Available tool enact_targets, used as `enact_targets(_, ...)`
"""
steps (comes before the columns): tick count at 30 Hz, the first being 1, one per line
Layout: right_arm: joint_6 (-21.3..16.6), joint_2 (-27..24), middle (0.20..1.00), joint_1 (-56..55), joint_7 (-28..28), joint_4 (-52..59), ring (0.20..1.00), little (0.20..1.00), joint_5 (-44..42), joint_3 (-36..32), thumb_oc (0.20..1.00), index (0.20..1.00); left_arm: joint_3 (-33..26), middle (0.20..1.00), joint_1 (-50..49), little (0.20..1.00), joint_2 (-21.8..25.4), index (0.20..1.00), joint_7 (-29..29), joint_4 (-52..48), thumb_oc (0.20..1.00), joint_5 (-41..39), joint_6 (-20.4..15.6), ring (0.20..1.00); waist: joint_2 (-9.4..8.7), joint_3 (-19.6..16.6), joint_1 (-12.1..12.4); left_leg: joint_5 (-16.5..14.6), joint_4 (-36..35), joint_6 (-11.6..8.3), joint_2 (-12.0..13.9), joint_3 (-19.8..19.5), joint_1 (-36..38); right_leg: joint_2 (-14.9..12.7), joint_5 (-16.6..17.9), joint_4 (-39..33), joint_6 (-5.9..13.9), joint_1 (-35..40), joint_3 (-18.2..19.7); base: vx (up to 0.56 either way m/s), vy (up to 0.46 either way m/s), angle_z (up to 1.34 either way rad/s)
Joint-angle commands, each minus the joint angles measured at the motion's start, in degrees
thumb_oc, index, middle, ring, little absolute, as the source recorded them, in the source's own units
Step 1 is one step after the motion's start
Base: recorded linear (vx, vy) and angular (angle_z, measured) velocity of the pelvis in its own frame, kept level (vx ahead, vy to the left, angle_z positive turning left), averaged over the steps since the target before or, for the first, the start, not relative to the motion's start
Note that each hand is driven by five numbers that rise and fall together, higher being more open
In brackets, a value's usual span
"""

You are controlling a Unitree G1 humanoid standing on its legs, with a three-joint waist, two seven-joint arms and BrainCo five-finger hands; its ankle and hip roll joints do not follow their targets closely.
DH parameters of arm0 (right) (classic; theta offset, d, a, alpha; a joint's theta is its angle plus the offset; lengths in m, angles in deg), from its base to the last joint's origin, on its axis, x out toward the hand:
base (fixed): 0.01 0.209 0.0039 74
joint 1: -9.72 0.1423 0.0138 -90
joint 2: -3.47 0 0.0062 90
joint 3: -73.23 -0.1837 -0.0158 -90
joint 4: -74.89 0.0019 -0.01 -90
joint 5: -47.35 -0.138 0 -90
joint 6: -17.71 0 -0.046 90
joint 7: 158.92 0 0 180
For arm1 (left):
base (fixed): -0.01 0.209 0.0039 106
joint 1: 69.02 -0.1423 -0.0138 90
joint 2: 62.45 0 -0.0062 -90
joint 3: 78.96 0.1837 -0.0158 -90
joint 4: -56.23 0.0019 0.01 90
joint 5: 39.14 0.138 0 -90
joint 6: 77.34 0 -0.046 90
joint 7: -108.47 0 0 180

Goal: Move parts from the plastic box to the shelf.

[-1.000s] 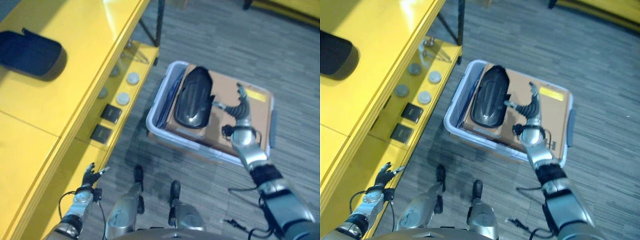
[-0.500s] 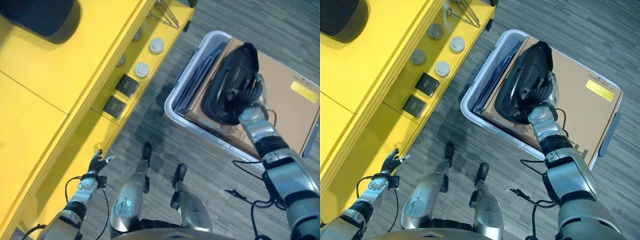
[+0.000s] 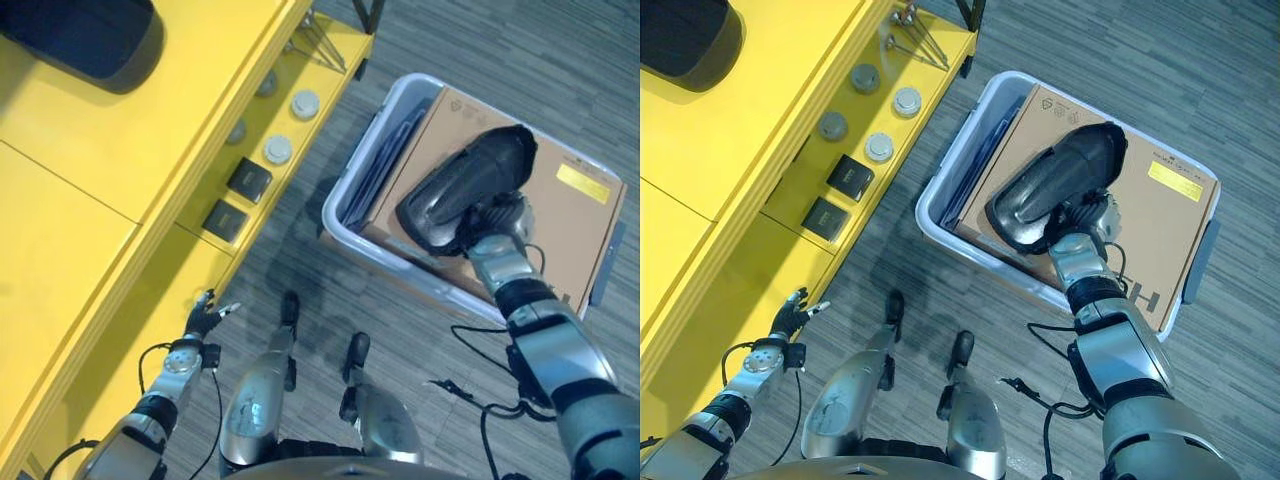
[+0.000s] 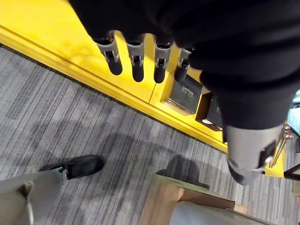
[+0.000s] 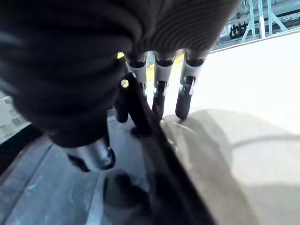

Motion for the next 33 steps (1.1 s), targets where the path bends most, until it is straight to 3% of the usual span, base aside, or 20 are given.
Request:
enact_targets(1, -4.33, 1.04, 0.200, -6.39, -0.60, -3.01, 0.200, 0.200, -7.36, 1.72, 0.200, 0.200, 0.60, 1.000, -0.31, 1.000, -0.77, 1.000, 0.41, 0.84, 1.000, -0.05, -2.44, 1.000, 0.66, -3.03, 0.04, -11.65, 3.38, -1.23, 0.86, 1.47, 3.19, -3.26, -1.97, 3.51, -0.84, -5.32, 0.61, 0.00, 0.000, 0.00)
enact_targets(5, -5.87, 0.74, 0.200, -9.18, 1.75, 0.76, 0.200, 0.200, -7.48, -0.18, 0.200, 0.200, -0.15, 1.000, -1.54, 1.000, 0.02, 1.000, -0.13, -1.71, 1.000, 0.52, -3.29, 1.000, 0.35, -4.39, -0.56, -11.67, 2.49, -1.49, 1.19, 1.82, 4.96, -3.12, -1.87, 3.00, -0.74, -4.13, 0.64, 0.03, -0.017, 0.00)
enact_targets(7, -10.19, 0.31, 0.200, -13.97, 5.50, 7.01, 0.200, 0.200, -5.02, -2.50, 0.200, 0.200, -1.16, 1.000, -2.38, 1.000, 1.75, 1.000, -1.01, -7.86, 1.000, 0.80, -1.43, 1.000, -0.27, -7.29, -1.73, -11.35, 0.97, -2.02, 1.76, 2.59, 7.70, -2.60, -1.62, 2.14, -0.51, -2.13, 0.69, 0.09, -0.055, 0.00)
enact_targets(13, -14.09, -1.89, 0.200, -21.03, 7.21, 16.20, 0.200, 0.200, 3.57, -6.38, 0.200, 0.200, -1.44, 1.000, -3.08, 1.000, 6.20, 1.000, -0.46, -21.56, 1.000, 2.29, 2.42, 1.000, -1.06, -11.49, -2.75, -11.26, 0.06, -2.70, 2.58, 3.26, 10.65, -1.95, -1.38, 0.86, -0.22, 0.91, 0.29, 0.06, -0.061, -0.03)
enact_targets(18, -10.33, -9.51, 0.200, -24.88, 3.82, 33.32, 0.200, 0.200, 22.89, -7.06, 0.200, 0.200, -2.78, 1.000, 0.92, 1.000, 10.83, 1.000, 3.28, -36.50, 1.000, 4.22, 10.95, 1.000, -2.40, -17.24, -4.63, -11.73, 0.06, -3.10, 3.47, 4.76, 14.14, -1.15, -1.53, -0.20, -0.06, 4.31, 0.44, 0.07, -0.069, -0.12)
enact_targets(24, -11.06, -18.86, 0.200, -20.93, -0.74, 43.11, 0.200, 0.200, 38.42, -4.07, 0.200, 0.200, -0.10, 1.000, 8.76, 1.000, 12.95, 1.000, 9.01, -43.70, 1.000, 0.15, 17.49, 1.000, -4.03, -20.52, -6.65, -12.65, 0.06, -3.21, 3.90, 6.05, 16.57, -0.32, -2.25, -0.32, 0.27, 6.35, 1.09, 0.00, -0.054, -0.09)
enact_targets(28, -11.13, -21.42, 0.200, -17.12, -2.48, 45.95, 0.200, 0.200, 41.66, -2.19, 0.200, 0.200, 2.15, 1.000, 12.60, 1.000, 11.72, 1.000, 10.59, -45.58, 1.000, -5.09, 20.49, 1.000, -4.61, -21.69, -7.49, -12.72, 0.06, -3.19, 3.89, 6.34, 16.93, -0.05, -2.28, -0.32, 0.33, 6.59, 1.50, -0.01, -0.032, -0.05)
enact_targets(33, -12.61, -21.40, 0.200, -12.00, -3.67, 46.60, 0.200, 0.200, 38.59, 0.41, 0.200, 0.200, 6.22, 1.000, 17.67, 1.000, 8.09, 1.000, 10.09, -45.01, 1.000, -3.92, 21.22, 1.000, -5.03, -22.77, -8.73, -13.30, 0.06, -3.17, 4.00, 6.96, 17.86, 0.32, -2.55, -0.32, 0.42, 7.15, 2.24, -0.01, -0.013, -0.04)
